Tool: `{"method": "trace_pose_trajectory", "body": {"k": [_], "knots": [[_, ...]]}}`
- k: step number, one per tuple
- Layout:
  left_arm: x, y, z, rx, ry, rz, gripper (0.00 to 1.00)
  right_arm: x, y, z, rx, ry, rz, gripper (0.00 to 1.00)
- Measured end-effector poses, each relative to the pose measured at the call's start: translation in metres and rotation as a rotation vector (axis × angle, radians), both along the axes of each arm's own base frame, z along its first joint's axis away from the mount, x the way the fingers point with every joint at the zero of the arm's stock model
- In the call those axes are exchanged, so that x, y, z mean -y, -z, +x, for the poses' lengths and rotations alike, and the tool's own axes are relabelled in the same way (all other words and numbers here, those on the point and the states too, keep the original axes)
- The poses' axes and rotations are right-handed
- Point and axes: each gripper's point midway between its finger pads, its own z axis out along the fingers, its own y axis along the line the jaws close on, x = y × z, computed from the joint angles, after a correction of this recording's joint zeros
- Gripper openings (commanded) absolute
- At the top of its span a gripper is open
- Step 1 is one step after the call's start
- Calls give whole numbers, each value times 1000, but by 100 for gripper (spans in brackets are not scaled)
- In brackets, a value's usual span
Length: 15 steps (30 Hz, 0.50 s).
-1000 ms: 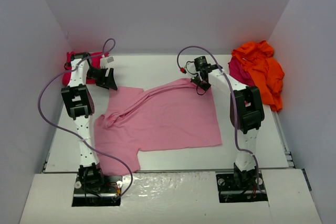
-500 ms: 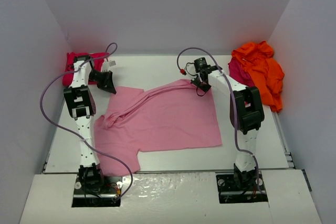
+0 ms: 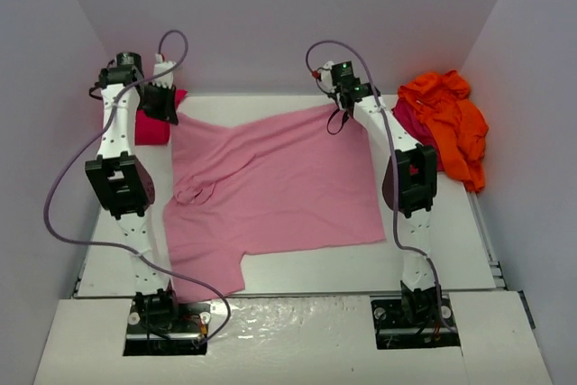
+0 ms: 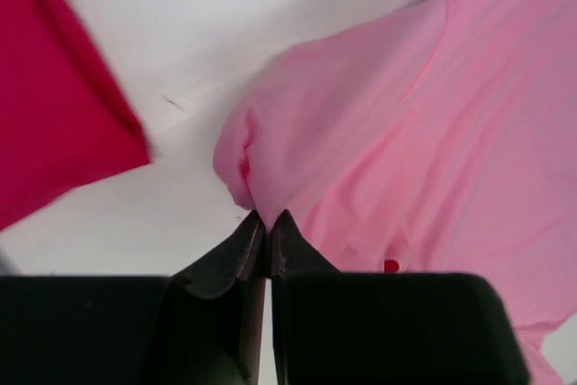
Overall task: Fold and stack the t-shirts
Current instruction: Flatten the tshirt out
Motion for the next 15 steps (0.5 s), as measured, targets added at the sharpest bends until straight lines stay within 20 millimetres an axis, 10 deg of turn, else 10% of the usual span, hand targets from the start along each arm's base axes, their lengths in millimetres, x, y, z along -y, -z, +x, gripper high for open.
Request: {"method": "trace_pose_trajectory", "body": {"k": [4, 7, 15], "knots": [[-2, -129, -19, 308, -38, 70, 0, 10, -69, 5, 153, 34, 53, 0], [7, -214, -69, 520, -43, 93, 0, 17, -116, -19, 225, 34, 112, 0], [42, -299, -231, 824, -3, 83, 0, 24, -242, -158, 451, -103, 327, 0]]}}
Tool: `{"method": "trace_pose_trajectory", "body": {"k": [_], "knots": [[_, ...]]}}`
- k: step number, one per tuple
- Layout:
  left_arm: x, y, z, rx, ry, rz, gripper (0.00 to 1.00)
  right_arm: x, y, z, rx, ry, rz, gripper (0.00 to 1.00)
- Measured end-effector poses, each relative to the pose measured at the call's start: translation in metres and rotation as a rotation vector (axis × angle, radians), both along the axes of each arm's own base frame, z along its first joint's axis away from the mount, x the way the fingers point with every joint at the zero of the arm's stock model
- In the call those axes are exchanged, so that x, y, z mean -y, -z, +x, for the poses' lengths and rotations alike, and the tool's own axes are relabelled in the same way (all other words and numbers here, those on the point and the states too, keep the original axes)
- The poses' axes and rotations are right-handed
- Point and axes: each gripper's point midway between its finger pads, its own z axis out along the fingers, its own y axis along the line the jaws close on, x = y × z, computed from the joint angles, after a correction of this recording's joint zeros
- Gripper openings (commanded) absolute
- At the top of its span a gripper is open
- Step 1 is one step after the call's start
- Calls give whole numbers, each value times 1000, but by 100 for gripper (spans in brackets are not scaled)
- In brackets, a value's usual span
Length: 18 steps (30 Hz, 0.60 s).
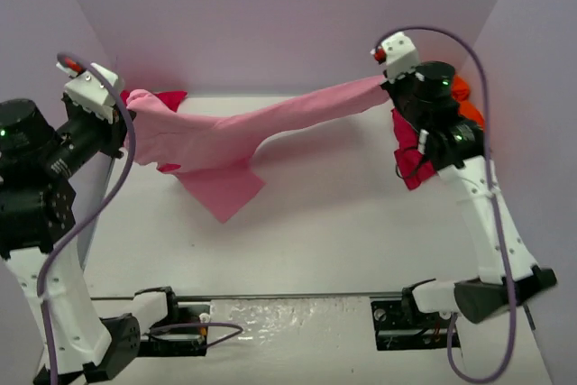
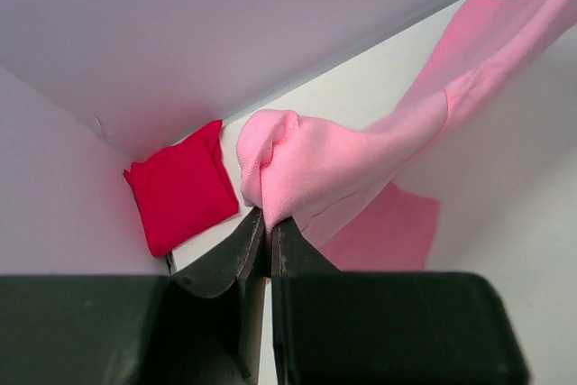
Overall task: Fold and stack the t-shirts
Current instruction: Flatten the tshirt out
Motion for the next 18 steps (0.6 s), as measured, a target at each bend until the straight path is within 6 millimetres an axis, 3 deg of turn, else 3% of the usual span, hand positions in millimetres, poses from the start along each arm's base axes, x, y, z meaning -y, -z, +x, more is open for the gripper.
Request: {"method": "trace_pose_trajectory", "body": {"k": [5, 8, 13, 18], "knots": [[22, -13, -71, 88, 72, -1, 0, 8, -44, -90, 145, -101, 98, 0], [33, -31, -102, 145, 112, 5, 0, 13, -71, -124, 230, -138, 148, 0], [44, -63, -125, 232, 162, 15, 0, 9, -67, -132, 204, -178, 176, 0], [48, -77, -116, 235, 198, 7, 0, -2, -47, -116, 111, -202, 182, 0]]}}
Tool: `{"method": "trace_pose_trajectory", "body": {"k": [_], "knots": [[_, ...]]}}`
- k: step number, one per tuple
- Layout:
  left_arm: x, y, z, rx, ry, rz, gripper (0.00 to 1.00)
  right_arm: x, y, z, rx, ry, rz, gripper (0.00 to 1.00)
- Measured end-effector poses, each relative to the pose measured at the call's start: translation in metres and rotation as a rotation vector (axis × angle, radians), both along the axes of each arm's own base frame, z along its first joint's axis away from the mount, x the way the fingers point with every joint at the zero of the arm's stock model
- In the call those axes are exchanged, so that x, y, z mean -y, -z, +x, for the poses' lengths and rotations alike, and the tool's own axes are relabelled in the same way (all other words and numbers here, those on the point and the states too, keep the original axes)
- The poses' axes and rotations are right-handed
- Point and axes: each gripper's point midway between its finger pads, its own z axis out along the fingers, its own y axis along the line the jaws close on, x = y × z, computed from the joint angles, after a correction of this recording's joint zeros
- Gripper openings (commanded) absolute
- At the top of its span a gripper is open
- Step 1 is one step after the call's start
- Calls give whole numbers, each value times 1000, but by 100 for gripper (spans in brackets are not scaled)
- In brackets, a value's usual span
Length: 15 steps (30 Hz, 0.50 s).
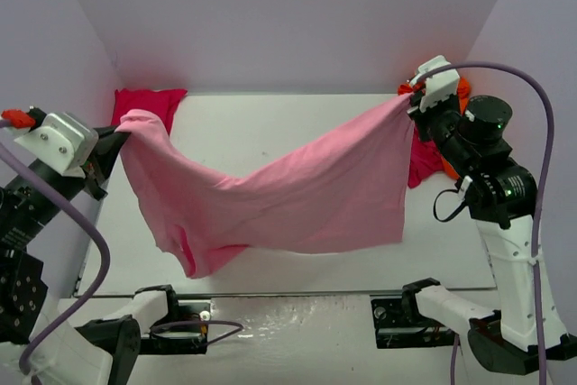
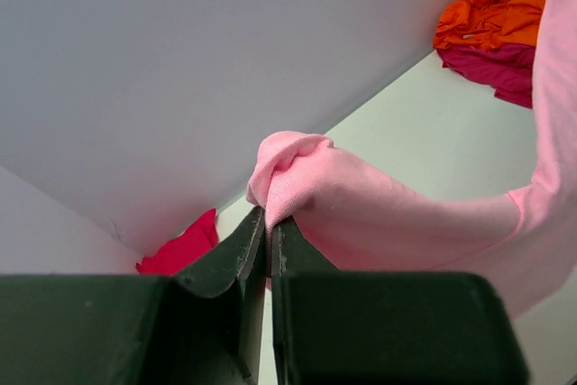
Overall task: Fold and stack the t-shirts
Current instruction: Flatten the tshirt out
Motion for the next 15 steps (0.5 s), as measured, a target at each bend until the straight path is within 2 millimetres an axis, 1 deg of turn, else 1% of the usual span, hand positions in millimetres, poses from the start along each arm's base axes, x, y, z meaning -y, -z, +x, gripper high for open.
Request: {"method": "trace_pose_trajectory", "body": {"k": [2, 4, 6, 8, 10, 12, 13, 15], "knots": [[0, -2, 16, -20, 17, -4, 0, -3, 12, 10, -40, -1, -13, 0], [-1, -1, 38, -53, 28, -11, 0, -5, 22, 20, -72, 0, -25, 0], [-5, 8, 68, -111, 31, -22, 0, -8, 35, 32, -112, 7, -50, 0], [-11, 21, 104, -174, 31, -35, 0, -10, 47, 47, -150, 13, -78, 0], [-17, 40, 146, -247, 30, -50, 0, -14, 64, 66, -194, 18, -107, 0], [-23, 62, 188, -313, 30, -63, 0, -19, 89, 89, -251, 19, -140, 0], [-26, 76, 209, -352, 30, -69, 0, -21, 104, 100, -283, 22, -157, 0], [-33, 118, 255, -456, 25, -85, 0, -24, 139, 122, -357, 27, -195, 0]]}}
